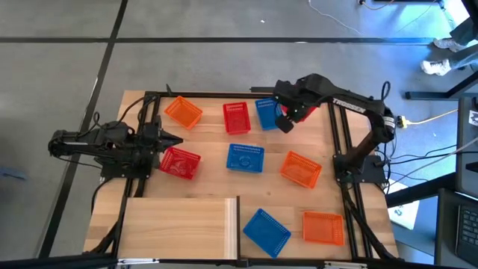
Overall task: Stack baskets on shelf by color
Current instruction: Put the top right red bin on the shelf
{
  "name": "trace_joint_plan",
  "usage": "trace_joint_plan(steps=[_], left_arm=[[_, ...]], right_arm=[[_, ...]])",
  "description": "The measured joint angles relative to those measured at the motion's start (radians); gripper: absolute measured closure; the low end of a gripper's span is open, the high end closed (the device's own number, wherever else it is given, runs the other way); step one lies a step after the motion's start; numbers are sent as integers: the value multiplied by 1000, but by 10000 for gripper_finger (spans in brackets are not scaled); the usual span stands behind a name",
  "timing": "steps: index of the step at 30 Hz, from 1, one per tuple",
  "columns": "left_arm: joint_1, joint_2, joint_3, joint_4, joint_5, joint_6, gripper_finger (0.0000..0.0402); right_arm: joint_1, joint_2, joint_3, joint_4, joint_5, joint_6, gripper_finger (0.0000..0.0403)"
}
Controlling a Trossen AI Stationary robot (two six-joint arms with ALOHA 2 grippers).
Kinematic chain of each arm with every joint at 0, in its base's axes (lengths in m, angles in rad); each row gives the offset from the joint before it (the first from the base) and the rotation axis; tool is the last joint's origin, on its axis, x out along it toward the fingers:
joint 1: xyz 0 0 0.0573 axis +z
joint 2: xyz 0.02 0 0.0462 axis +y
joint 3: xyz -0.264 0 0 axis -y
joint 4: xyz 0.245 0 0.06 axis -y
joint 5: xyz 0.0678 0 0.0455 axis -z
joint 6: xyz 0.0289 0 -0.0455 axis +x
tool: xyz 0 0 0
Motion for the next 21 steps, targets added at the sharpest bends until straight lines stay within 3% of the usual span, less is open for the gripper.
trace_joint_plan(steps=[5, 9, 17, 21], left_arm=[[0, 0, 0, -1, -116, -112, 388], [0, 0, 0, -8, -127, -158, 381], [0, 0, 0, 3, -140, -189, 312], [0, 0, 0, 17, -213, -246, 284]], right_arm=[[119, 0, 106, 18, -2, 27, 401], [184, 0, 130, 39, -2, 24, 402], [237, 11, 129, 43, -2, 15, 400], [268, 13, 129, 51, 62, -88, 401]])
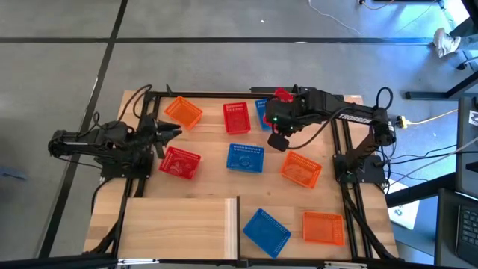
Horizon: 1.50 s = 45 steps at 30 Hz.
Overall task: Stack baskets on shelf by color
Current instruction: Put the top right red bin on the shelf
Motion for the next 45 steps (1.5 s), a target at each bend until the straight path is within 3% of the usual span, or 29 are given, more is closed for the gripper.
trace_joint_plan(steps=[5, 9, 14, 20, 24, 30, 36, 45], left_arm=[[0, -3, 0, 73, 4, -69, 282], [0, -3, 0, 114, 39, -58, 282], [0, 0, 21, 204, 87, 13, 282], [0, 49, 159, 203, 92, 109, 282], [0, 115, 291, 85, 92, 158, 282], [-1, 274, 508, -159, 96, 246, 282], [-1, 418, 658, -258, 194, 400, 282], [-1, 597, 686, -268, 382, 688, 282]], right_arm=[[60, 0, 0, 25, 102, -175, 401], [106, 0, 0, 86, 118, -276, 402], [152, 2, 23, 140, 118, -314, 402], [177, 26, 179, 134, 120, -293, 402], [186, 73, 310, 117, 108, -397, 402], [194, 191, 483, 16, 118, -700, 402], [193, 254, 462, -32, 162, -917, 402], [193, 329, 462, -81, 190, -1124, 403]])
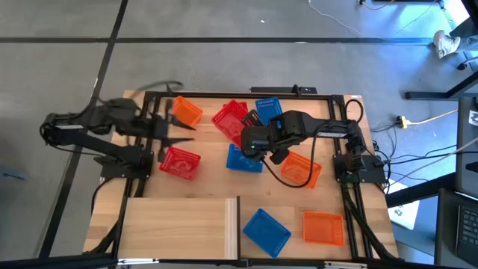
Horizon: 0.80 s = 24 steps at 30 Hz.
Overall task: Stack baskets on shelf by color
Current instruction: Put the top right red bin on the shelf
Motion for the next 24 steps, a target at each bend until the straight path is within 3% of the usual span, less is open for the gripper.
trace_joint_plan(steps=[8, 15, 24], left_arm=[[-17, 147, 0, -4, 3, 192, 282], [-51, 205, 0, 37, -197, 334, 282], [-43, 204, 0, 59, -310, 348, 282]], right_arm=[[0, 12, 0, 1, 0, -31, 403], [0, 12, 0, 1, 0, -30, 402], [0, 12, 0, 1, 0, -30, 402]])
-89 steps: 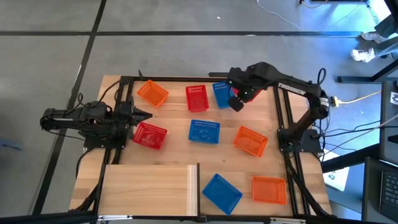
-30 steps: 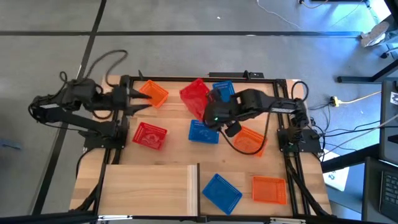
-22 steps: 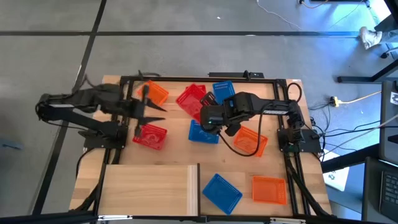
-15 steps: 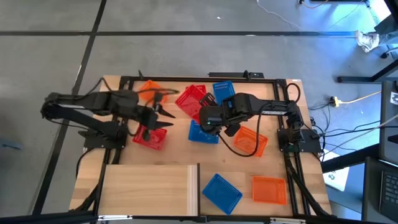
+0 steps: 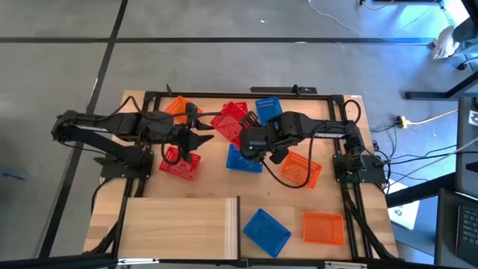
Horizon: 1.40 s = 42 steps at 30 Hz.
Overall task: Stack baskets on shelf by color
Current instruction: Put the top right red bin on the shelf
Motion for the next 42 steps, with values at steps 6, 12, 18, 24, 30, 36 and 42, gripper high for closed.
trace_joint_plan(steps=[6, 12, 18, 24, 30, 36, 42], left_arm=[[27, 21, 0, 9, 0, -3, 282], [40, 48, -1, -2, 28, -4, 282], [39, 73, -3, -22, 30, -15, 282], [40, 72, -1, -74, 42, -54, 281], [40, 82, -1, -67, 40, -56, 280], [40, 95, 1, -67, 38, -58, 280], [59, 141, 0, -74, 39, -82, 280]], right_arm=[[0, 13, 0, 4, -1, 0, 402], [0, 32, -1, 7, -2, 1, 402], [0, 38, -1, 4, -1, 3, 402], [0, 38, -1, 3, 5, 2, 402], [0, 38, -1, 3, 6, 0, 402], [0, 38, -1, 4, 7, 0, 402], [3, 38, -1, 9, 7, 0, 402]])
